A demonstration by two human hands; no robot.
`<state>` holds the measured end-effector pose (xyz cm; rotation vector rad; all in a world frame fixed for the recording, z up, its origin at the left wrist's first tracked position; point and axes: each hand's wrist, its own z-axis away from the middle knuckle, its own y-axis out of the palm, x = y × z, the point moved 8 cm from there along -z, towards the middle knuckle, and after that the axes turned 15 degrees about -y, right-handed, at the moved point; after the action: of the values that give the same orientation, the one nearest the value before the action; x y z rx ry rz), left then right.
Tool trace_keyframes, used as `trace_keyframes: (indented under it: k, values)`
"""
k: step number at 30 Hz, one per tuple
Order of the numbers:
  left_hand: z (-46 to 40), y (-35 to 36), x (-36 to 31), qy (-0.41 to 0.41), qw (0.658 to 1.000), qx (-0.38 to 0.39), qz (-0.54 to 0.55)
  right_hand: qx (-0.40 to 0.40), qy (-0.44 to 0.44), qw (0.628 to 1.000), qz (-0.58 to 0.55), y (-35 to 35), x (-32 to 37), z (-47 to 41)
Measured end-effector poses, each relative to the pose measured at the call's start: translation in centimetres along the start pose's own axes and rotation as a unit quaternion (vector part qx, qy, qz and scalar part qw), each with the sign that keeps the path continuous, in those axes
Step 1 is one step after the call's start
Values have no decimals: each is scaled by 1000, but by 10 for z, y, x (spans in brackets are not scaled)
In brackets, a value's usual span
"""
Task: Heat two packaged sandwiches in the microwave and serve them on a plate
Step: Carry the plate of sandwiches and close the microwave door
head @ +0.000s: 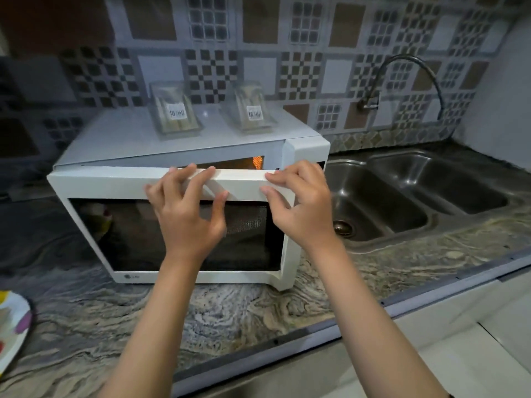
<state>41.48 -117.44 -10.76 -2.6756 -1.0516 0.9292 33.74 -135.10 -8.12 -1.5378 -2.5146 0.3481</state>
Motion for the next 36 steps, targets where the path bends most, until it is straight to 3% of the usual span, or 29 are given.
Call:
trace_keyframes:
  k: [6, 36]
  values:
    - [-20, 17, 6, 9, 999, -30, -31, -95, -10, 993, 75, 26, -34, -20]
    - [-40, 52, 16, -29, 991, -84, -96, -111, -68, 990, 61, 77, -80, -37]
